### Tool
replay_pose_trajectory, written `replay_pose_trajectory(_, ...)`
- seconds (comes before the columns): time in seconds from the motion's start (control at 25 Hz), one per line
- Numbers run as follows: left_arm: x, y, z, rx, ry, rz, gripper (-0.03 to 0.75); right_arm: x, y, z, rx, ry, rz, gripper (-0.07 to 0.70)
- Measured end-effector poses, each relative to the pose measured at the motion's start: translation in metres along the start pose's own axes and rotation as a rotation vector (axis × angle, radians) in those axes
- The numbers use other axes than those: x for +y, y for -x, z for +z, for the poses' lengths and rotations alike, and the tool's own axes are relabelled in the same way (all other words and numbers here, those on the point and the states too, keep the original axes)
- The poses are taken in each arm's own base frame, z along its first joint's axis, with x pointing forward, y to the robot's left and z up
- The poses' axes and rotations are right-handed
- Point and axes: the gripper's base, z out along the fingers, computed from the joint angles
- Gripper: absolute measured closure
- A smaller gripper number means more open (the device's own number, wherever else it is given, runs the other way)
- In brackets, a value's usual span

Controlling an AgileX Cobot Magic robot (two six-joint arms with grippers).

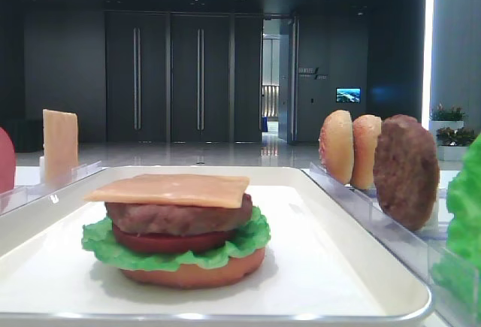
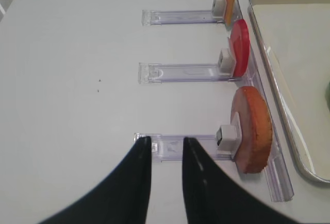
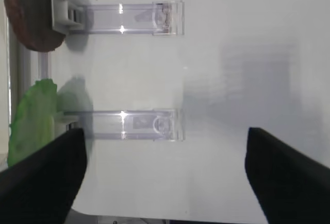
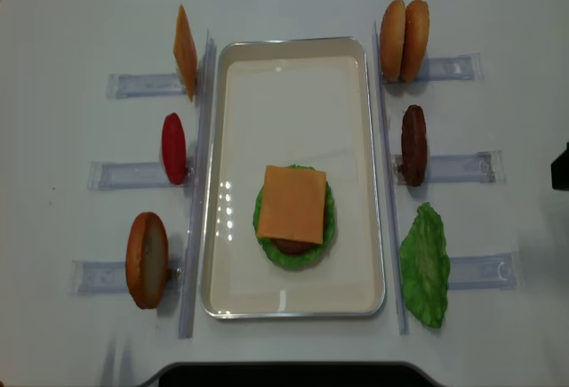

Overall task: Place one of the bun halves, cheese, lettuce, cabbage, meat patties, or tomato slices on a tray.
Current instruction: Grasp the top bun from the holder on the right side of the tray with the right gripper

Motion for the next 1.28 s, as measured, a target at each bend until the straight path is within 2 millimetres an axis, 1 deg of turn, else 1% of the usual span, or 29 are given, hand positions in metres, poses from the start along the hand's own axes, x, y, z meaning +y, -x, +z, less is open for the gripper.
replay_pose_trajectory(0.2,0.000,0.000,0.000,0.000,0.000,0.000,0.557,-0.004,0.054,0.021,0.076,0.002,-0.001,0.040)
replay_pose_trajectory(0.4,0.000,0.000,0.000,0.000,0.000,0.000,0.557,-0.009,0.106,0.037,0.083,-0.014,-0.011,0.040)
replay_pose_trajectory(0.64,0.000,0.000,0.000,0.000,0.000,0.000,0.557,-0.014,0.161,0.048,0.040,-0.024,-0.013,0.040)
replay_pose_trajectory(0.8,0.000,0.000,0.000,0.000,0.000,0.000,0.557,-0.018,0.190,0.057,0.026,-0.025,-0.012,0.040)
replay_pose_trajectory(0.92,0.000,0.000,0.000,0.000,0.000,0.000,0.557,-0.020,0.206,0.067,0.020,-0.024,-0.010,0.040)
replay_pose_trajectory(1.0,0.000,0.000,0.000,0.000,0.000,0.000,0.557,-0.021,0.212,0.075,0.025,-0.023,-0.008,0.040)
replay_pose_trajectory(1.16,0.000,0.000,0.000,0.000,0.000,0.000,0.557,-0.023,0.215,0.087,0.050,-0.021,0.018,0.040)
replay_pose_trajectory(1.28,0.000,0.000,0.000,0.000,0.000,0.000,0.557,-0.022,0.215,0.089,0.055,-0.004,0.066,0.040)
